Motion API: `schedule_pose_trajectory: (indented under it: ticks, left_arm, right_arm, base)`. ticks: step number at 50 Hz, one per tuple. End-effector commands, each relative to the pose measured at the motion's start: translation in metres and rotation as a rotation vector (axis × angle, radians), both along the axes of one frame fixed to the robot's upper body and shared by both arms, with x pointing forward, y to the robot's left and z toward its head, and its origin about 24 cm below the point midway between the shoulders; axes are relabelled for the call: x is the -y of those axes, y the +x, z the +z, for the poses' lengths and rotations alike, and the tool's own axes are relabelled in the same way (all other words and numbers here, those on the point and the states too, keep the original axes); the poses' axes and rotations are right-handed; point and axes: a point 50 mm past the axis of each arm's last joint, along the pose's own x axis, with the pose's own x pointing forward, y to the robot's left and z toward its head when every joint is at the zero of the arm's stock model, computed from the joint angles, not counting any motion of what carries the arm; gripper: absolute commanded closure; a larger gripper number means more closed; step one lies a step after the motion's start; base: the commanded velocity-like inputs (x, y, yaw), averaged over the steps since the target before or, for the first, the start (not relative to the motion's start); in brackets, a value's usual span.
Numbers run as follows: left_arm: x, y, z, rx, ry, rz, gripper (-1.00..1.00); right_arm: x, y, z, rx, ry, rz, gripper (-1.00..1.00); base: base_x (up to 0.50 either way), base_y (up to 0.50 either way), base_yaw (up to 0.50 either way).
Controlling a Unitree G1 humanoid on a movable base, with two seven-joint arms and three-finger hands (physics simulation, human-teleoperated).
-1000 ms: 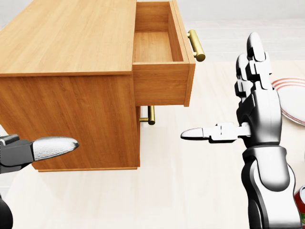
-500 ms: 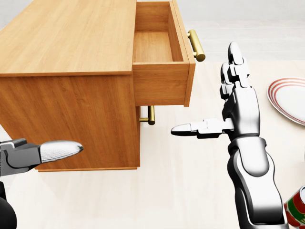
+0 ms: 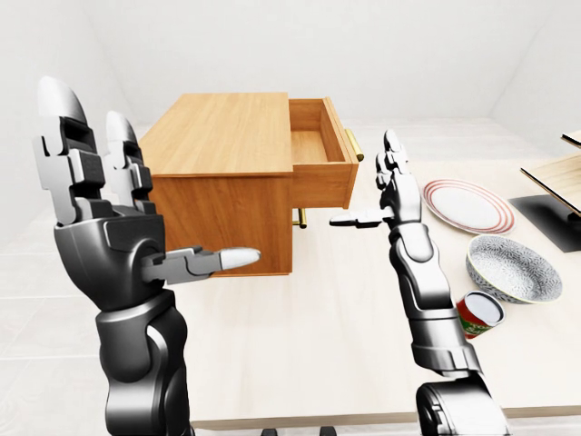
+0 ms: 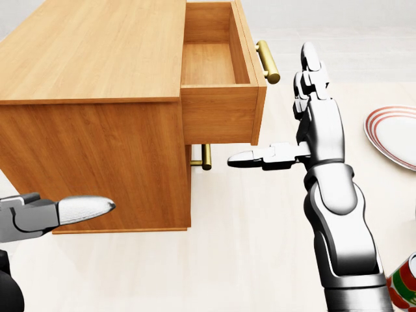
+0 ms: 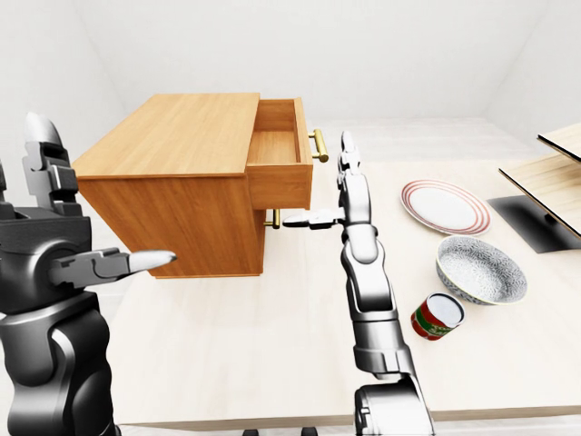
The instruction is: Close the top drawer of the cabinet.
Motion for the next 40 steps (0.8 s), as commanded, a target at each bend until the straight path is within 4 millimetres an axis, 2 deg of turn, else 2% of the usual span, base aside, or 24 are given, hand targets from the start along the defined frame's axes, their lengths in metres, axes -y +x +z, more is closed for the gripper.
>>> schedule_pose_trajectory:
  ticks: [1,7,14,16,17,20,34,37,40]
  left_arm:
    - [0.002,-0.003,0.0,0.002,0.008,-0.008,-1.0]
    - [0.002,-0.002,-0.002,-0.008,0.014,-0.005,-1.0]
    - [0.001,-0.002,-0.002,-0.009,0.016,-0.002,-1.0]
    - [0.001,-0.001,-0.003,-0.017,0.018,-0.001,-1.0]
    - [0.002,0.0,-0.004,-0.019,0.019,-0.003,-1.0]
    - [0.002,-0.002,-0.002,-0.007,0.019,-0.002,-1.0]
    - [0.003,0.0,-0.005,-0.029,0.031,-0.003,-1.0]
    - [0.004,0.002,-0.008,-0.046,0.039,-0.005,-1.0]
    - [0.005,0.001,-0.008,-0.042,0.042,-0.005,-1.0]
  right_arm:
    - [-0.001,0.022,-0.003,-0.073,-0.01,0.01,-1.0]
    - [-0.009,0.036,-0.018,-0.172,-0.005,0.031,-1.0]
    - [-0.02,0.041,-0.038,-0.266,0.004,0.073,-1.0]
    - [-0.027,0.043,-0.043,-0.301,0.059,0.134,-1.0]
    - [-0.028,0.044,-0.044,-0.309,0.013,0.114,-1.0]
    - [-0.03,0.046,-0.048,-0.335,0.016,0.128,-1.0]
    - [-0.042,0.043,-0.043,-0.305,0.007,0.174,-1.0]
    - [-0.038,0.043,-0.04,-0.292,0.027,0.165,-1.0]
    - [-0.042,0.043,-0.046,-0.315,0.016,0.177,-1.0]
  base:
    - [0.0,0.0,0.0]
    - [0.0,0.0,0.0]
    - [0.0,0.0,0.0]
    - [0.0,0.0,0.0]
    - [0.0,0.0,0.0]
    - [0.0,0.0,0.0]
    - [0.0,0.0,0.0]
    - [0.0,0.0,0.0]
    - [0.0,0.0,0.0]
